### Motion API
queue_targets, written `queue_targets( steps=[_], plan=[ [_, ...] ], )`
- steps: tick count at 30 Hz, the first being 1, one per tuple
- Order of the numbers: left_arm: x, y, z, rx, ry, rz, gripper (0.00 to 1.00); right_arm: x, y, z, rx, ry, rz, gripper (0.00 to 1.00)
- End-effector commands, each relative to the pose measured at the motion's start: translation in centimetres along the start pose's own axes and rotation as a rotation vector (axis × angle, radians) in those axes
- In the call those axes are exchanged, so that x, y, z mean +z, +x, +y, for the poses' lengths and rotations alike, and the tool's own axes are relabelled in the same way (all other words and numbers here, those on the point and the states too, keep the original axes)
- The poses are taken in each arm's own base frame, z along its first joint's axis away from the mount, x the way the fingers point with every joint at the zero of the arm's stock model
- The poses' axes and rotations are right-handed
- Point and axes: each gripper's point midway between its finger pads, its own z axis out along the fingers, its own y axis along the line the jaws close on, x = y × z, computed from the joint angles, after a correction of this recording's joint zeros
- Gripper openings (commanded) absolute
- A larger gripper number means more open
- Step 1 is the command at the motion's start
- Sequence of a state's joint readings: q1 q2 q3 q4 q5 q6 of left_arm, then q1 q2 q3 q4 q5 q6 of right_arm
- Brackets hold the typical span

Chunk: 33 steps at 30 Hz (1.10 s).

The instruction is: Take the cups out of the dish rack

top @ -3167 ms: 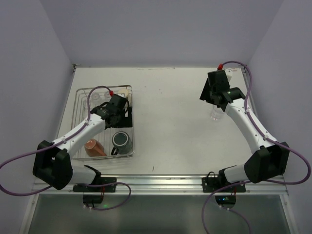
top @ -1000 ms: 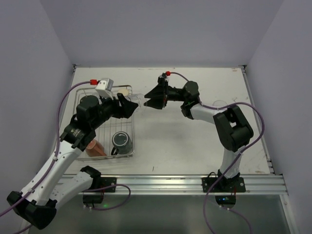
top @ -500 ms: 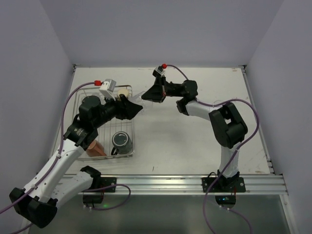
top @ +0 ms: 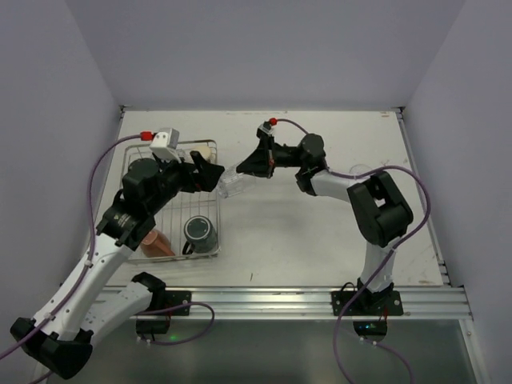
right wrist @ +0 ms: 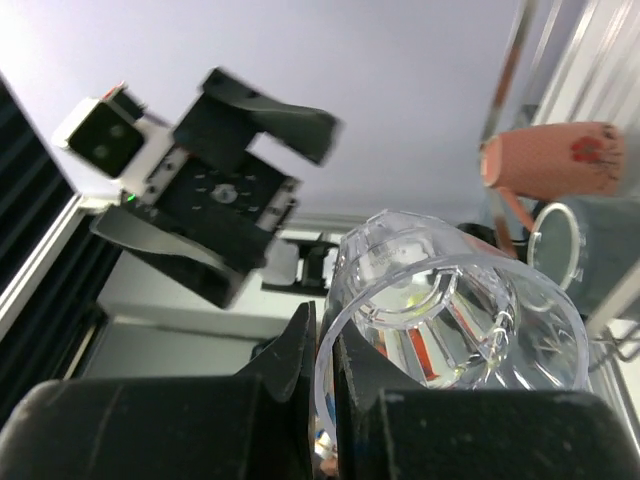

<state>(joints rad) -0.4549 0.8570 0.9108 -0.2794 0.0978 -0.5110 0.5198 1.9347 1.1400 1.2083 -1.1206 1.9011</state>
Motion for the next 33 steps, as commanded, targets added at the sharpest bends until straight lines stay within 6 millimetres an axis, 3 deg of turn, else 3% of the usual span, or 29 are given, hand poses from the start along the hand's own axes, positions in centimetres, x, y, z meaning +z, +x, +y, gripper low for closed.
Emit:
queue_targets(
  steps=[1, 2, 4, 5, 7, 8, 9, 12, 13, 14, 16, 20, 26, 33],
  plan=[
    [-2.2, -5.4, 2.0, 0.055, -0.193, -0.160, 1.00, -1.3, -0.4, 1.8, -0.133, 0.070, -0.075, 0.00],
    [-2.6, -6.6, 2.5, 0.055, -0.241, -0.191, 1.00, -1.7, -0.7, 0.9, -0.135, 0.135, -0.109, 0.00],
    [-2.6, -6.2, 4.0, 0.035, -0.329, -0.173, 1.00, -2.5, -1.6, 0.3, -0.160, 0.215, -0.165, 0.00],
    [-3.0, -6.8, 5.1, 0.025, -0.403, -0.195, 1.00, -3.4, -1.3, -1.4, -0.163, 0.325, -0.179, 0.00],
    [-2.3, -5.7, 6.7, 0.005, -0.490, -0.146, 1.00, -4.4, -3.1, -1.8, -0.227, 0.455, -0.287, 0.00],
    [-1.6, -5.2, 7.7, 0.006, -0.544, -0.121, 1.00, -5.6, -2.8, -3.0, -0.233, 0.554, -0.300, 0.00],
    [-1.3, -5.0, 7.9, 0.004, -0.562, -0.105, 1.00, -6.6, -4.0, -3.5, -0.256, 0.621, -0.371, 0.00],
    [0.4, -3.7, 9.0, 0.004, -0.615, -0.044, 1.00, -9.6, -4.4, -4.9, -0.283, 0.802, -0.432, 0.00],
    [0.7, -3.4, 9.3, 0.003, -0.625, -0.032, 1.00, -11.7, -5.6, -5.7, -0.334, 0.921, -0.498, 0.00],
    [1.4, -2.8, 9.7, 0.004, -0.641, -0.009, 1.00, -13.4, -5.3, -6.8, -0.310, 1.023, -0.512, 0.00],
    [1.9, -2.3, 10.0, -0.002, -0.651, 0.001, 1.00, -16.6, -6.8, -7.5, -0.363, 1.209, -0.585, 0.00],
    [3.3, -1.3, 10.9, 0.011, -0.685, 0.043, 1.00, -21.3, -7.2, -9.2, -0.351, 1.485, -0.621, 0.00],
    [5.0, -0.7, 12.0, 0.029, -0.722, 0.105, 1.00, -25.6, -7.4, -10.9, -0.331, 1.731, -0.641, 0.00],
    [7.6, -0.2, 13.4, 0.005, -0.668, 0.185, 1.00, -27.5, -8.8, -12.7, -0.300, 1.821, -0.626, 0.00]
  ],
)
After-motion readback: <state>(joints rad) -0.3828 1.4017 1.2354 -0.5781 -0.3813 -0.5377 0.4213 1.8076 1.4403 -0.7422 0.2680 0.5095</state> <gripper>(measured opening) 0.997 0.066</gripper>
